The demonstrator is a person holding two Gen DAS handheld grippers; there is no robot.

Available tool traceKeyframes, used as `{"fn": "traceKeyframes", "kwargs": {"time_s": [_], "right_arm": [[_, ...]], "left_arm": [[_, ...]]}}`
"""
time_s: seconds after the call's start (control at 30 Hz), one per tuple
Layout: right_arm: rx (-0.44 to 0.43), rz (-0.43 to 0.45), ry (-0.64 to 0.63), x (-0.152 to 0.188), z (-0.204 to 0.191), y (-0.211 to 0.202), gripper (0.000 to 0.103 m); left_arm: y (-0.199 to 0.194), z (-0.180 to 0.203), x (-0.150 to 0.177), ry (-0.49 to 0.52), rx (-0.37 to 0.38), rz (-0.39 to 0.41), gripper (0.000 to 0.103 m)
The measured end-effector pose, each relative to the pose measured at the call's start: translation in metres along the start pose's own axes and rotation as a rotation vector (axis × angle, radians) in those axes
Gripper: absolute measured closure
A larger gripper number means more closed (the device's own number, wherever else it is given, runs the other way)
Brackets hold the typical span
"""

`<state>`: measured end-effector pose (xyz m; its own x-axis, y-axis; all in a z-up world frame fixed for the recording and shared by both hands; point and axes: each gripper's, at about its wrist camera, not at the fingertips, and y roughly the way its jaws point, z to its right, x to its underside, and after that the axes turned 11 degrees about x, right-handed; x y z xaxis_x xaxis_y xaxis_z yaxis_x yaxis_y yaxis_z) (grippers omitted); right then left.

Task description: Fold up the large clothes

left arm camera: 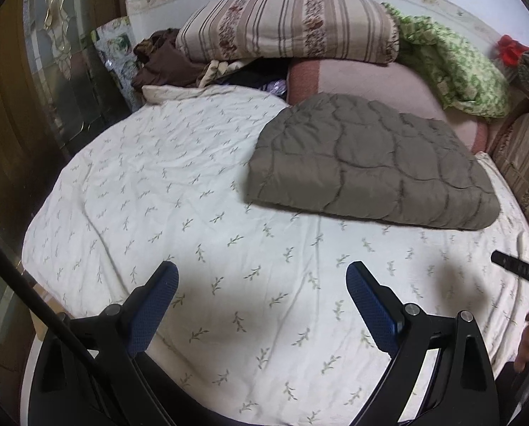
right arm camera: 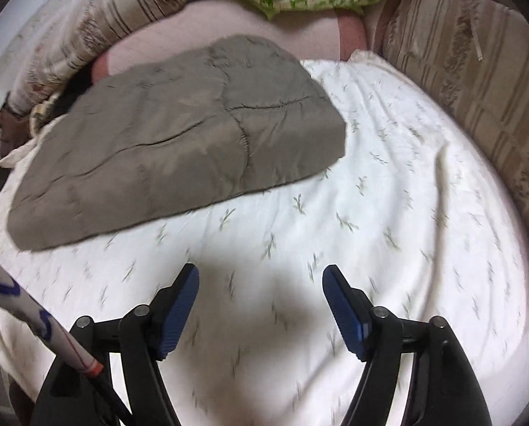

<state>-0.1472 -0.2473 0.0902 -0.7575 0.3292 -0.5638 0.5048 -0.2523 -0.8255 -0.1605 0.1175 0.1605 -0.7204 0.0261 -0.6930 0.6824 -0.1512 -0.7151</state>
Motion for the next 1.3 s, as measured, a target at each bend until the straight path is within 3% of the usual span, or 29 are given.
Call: {"fn": "traceKeyframes", "kwargs": {"time_s": [0.13,0.4,0.53,0.7,0.93,1.3], "right_arm": [[0.026,0.074,-0.023,0.031,-0.005,-0.041,0.020],[0.040,0.141,-0.024,0.043,0.009,-0.073,0.018],[0.065,0.213,-0.027,0.046,0.010,-0.095,0.016],[0.075,0.224,-0.014,0.045,0.011,-0.102,0.014],[0.084,0.201,-0.036,0.048,0.005,-0.087,0.014],[0.085,0.141,-0.077,0.046,-0.009,-0.059,0.014]], "left_arm": [[-0.016,0.019,0.001,0.049,0.014,0.033,0.008],[-0.051,0.060,-0.012,0.145,0.059,0.135,0.008],[-0.063,0.071,-0.019,0.152,0.135,0.175,0.008],[-0.060,0.074,-0.017,0.117,0.207,0.152,0.008],[-0.047,0.075,-0.007,0.123,0.180,0.124,0.008],[-0.001,0.071,0.000,0.107,0.133,0.002,0.008]]}}
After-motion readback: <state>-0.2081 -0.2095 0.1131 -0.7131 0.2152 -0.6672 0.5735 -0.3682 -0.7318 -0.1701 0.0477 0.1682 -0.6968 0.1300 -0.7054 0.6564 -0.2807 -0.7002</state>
